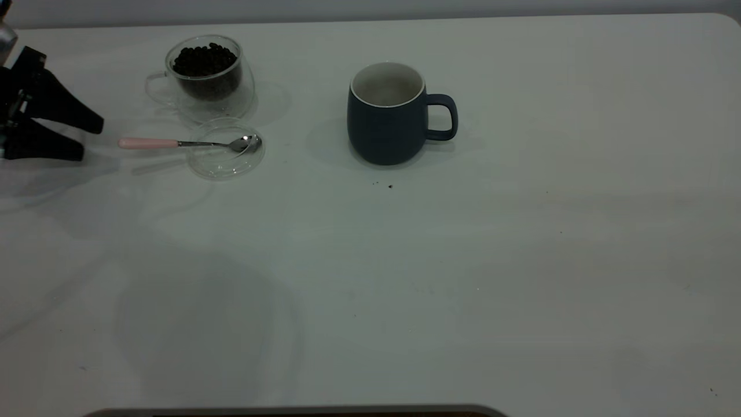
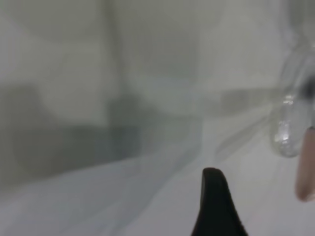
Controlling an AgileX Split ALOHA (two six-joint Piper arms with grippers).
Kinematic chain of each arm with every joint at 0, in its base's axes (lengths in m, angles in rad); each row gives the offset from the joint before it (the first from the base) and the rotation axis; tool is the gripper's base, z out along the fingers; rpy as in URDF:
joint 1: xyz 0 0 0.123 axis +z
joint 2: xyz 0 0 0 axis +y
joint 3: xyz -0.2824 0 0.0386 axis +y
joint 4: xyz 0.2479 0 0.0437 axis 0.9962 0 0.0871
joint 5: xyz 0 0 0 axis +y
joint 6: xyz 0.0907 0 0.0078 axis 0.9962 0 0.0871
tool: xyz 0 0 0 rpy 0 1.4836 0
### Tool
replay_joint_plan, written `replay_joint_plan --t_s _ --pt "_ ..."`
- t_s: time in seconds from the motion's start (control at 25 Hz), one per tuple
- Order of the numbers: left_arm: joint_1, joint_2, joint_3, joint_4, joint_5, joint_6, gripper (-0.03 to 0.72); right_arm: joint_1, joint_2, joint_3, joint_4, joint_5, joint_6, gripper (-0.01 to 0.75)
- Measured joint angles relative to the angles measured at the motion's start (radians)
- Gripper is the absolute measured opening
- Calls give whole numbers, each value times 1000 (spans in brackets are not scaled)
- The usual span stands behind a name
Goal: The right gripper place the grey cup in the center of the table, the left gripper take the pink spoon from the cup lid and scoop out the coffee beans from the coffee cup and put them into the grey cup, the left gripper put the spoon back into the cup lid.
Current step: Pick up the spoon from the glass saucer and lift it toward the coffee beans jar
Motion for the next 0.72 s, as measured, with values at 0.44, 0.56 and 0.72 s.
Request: replay_joint_plan --t_s 0.44,0.56,0.72 --pt "-94 16 -5 -55 5 83 548 0 0 0 0 0 0 507" --pt "-105 16 -5 -55 4 82 548 0 0 0 0 0 0 507" --pt "-114 16 -5 -55 3 82 548 0 0 0 0 0 0 507"
